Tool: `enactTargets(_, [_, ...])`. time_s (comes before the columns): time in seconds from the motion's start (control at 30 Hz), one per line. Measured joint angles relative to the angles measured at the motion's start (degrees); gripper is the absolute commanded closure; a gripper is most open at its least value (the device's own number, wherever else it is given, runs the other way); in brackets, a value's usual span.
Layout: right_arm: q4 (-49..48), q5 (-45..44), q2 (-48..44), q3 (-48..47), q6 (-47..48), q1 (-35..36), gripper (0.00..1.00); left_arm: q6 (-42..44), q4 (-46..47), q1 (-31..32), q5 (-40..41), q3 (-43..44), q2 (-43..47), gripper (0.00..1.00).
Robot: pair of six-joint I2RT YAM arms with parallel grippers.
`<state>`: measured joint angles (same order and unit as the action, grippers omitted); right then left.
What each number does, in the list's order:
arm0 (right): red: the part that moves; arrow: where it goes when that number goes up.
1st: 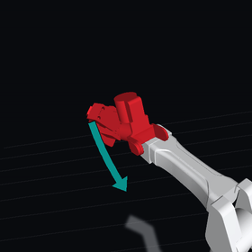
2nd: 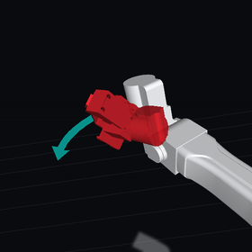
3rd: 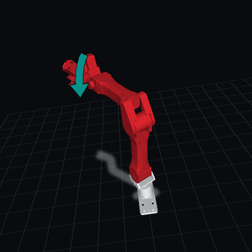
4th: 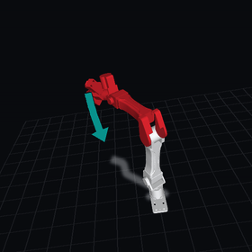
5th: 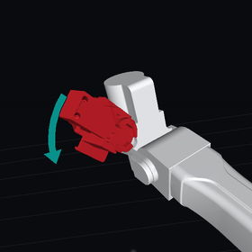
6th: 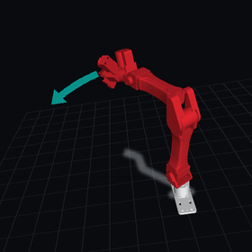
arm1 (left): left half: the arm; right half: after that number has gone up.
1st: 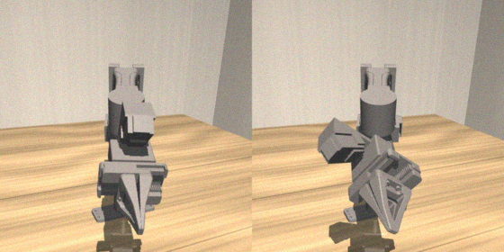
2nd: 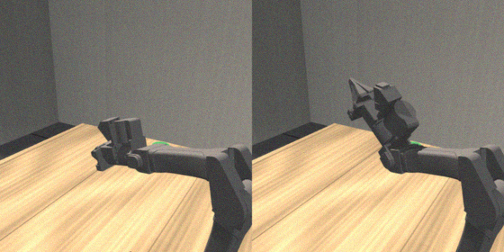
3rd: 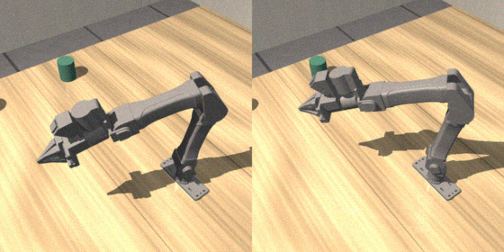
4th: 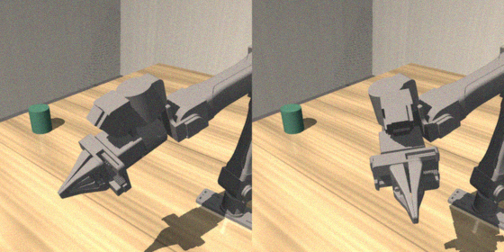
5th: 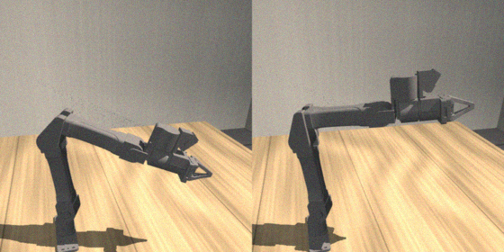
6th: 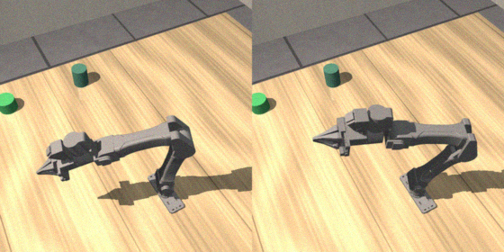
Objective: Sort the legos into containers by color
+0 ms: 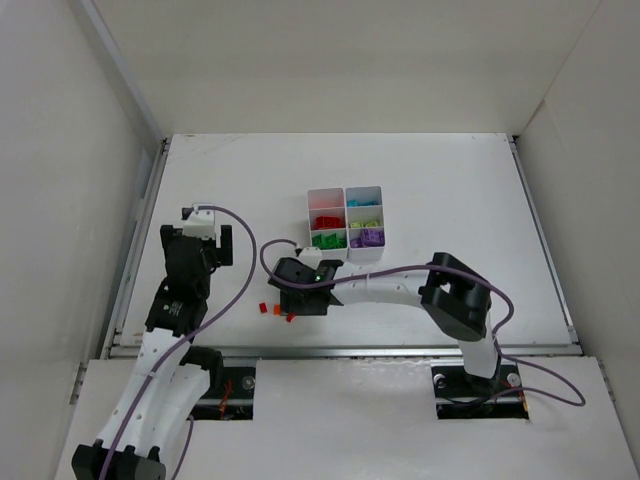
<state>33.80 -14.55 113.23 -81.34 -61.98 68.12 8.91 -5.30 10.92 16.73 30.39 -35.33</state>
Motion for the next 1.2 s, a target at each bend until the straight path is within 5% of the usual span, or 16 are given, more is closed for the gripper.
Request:
enactTargets(0.13, [-0.04, 1.11, 1.70, -0.79, -0.28, 0.00, 0.40, 0.00, 0.20, 0.00, 0.00, -0.17, 0.66, 0.14])
enactTargets(0.27, [-0.59, 1.90, 2.60, -1.44, -0.76, 0.00, 0.77, 0.04, 0.42, 0.00, 0.00, -0.52, 1.16, 0.13])
enactTargets(0.43, [-1.07, 2.10, 2.64, -1.42, -2.10, 0.00, 1.00, 0.20, 0.42, 0.00, 0.07, -0.70, 1.46, 0.13])
enactTargets(0.67, [1.11, -3.96, -1.16, -0.59, -0.96, 0.00, 1.00, 0.22, 0.44, 0.00, 0.07, -0.72, 2.01, 0.13])
enactTargets(0.8, [4.48, -11.50, -5.68, -5.64, 7.19, -0.92, 1.00, 0.22, 0.55, 0.00, 0.07, -0.76, 2.38, 0.12])
enactTargets(1.0, [2.97, -14.21, -6.73, -17.20, 20.55, -9.73, 1.00, 0.24, 1.03, -0.07, 0.09, -0.83, 2.51, 0.12])
enactTargets(1.2, [3.15, -15.26, -4.52, -17.53, 26.95, -17.81, 1.00, 0.24, 1.20, -0.52, 0.09, -0.83, 2.27, 0.12])
